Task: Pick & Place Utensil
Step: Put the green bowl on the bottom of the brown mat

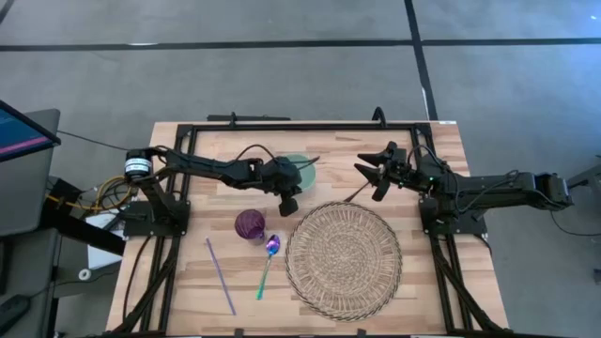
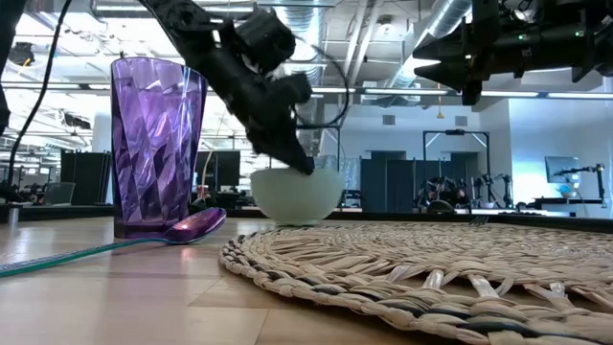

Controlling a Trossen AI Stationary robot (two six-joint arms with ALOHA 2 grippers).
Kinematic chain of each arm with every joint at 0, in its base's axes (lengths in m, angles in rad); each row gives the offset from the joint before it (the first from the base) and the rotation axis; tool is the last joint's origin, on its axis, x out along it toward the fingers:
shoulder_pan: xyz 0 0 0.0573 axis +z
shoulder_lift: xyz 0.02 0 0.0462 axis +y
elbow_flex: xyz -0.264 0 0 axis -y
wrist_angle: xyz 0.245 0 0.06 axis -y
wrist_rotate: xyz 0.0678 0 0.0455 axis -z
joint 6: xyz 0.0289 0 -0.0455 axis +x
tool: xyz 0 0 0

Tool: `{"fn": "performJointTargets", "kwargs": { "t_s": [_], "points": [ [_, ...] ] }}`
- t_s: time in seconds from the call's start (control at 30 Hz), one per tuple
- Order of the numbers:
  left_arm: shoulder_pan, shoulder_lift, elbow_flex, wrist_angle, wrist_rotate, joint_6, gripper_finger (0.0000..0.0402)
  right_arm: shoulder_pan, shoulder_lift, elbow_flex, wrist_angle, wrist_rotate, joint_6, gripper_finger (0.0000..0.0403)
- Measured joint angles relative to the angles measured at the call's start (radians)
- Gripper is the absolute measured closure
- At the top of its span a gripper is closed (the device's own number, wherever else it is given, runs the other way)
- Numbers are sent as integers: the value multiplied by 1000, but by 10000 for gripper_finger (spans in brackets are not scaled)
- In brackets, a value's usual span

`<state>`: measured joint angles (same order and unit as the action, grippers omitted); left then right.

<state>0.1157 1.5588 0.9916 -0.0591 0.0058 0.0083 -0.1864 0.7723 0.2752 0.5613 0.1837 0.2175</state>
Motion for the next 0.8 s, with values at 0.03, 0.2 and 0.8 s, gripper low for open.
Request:
{"fn": "performJointTargets", "kwargs": {
  "t_s": [0.03, 0.2, 0.8],
  "points": [
    [-18, -10, 0, 7, 5, 14, 392, 0, 0, 0, 0, 0, -6, 230],
    [-104, -77, 0, 14, 13, 119, 389, 1, 0, 0, 13, -44, -7, 232],
    [-173, -136, -7, 1, 145, 197, 388, 225, 332, 308, -193, -388, -252, 262]
  ]
}}
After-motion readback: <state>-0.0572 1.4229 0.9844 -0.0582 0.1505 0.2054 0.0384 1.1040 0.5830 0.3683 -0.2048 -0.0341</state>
